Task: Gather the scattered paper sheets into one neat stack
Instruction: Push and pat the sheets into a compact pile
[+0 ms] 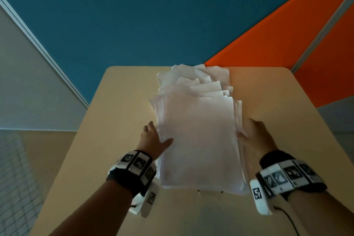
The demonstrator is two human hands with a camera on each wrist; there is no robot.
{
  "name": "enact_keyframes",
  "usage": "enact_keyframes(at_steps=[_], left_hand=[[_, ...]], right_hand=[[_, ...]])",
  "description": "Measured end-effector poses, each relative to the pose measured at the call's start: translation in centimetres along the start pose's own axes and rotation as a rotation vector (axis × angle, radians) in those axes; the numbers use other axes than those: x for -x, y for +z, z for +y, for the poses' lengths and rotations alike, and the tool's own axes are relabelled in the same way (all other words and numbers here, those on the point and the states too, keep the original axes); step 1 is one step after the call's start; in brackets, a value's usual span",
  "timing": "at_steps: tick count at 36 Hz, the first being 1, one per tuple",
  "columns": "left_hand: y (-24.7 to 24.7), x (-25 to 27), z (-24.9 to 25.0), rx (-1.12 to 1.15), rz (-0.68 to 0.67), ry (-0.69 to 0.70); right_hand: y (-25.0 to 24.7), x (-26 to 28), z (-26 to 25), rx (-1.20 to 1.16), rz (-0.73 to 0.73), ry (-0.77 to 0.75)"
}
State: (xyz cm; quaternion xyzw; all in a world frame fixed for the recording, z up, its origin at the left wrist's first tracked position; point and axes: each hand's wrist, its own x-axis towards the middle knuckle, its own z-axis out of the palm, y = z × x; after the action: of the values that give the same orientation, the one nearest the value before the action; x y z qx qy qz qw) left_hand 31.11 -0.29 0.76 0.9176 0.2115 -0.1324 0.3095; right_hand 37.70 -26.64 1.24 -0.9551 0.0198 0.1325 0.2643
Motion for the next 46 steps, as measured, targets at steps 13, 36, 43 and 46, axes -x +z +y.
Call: enact_keyframes(at_steps=[13,36,43,46], left_hand=[[1.5,-5.6,3.1,0.224,0.052,-0.341],[2.6,6.6,-3.8,0.198,-0.03,-0.092],[2.8,9.0,-6.8,0.303,0.083,-0.199],[2.3,8.0,-6.7,0.369,0.125,-0.265]], right_hand=[[4.6,-3.3,-2.3,-0.036,0.047,0.213],[5.5,11.2,0.5,-0.122,-0.076,0.13],[5.9,14.6,4.0,-0.231,-0.051,0.147],[4.9,11.7,5.5,-0.222,0.03,0.205]])
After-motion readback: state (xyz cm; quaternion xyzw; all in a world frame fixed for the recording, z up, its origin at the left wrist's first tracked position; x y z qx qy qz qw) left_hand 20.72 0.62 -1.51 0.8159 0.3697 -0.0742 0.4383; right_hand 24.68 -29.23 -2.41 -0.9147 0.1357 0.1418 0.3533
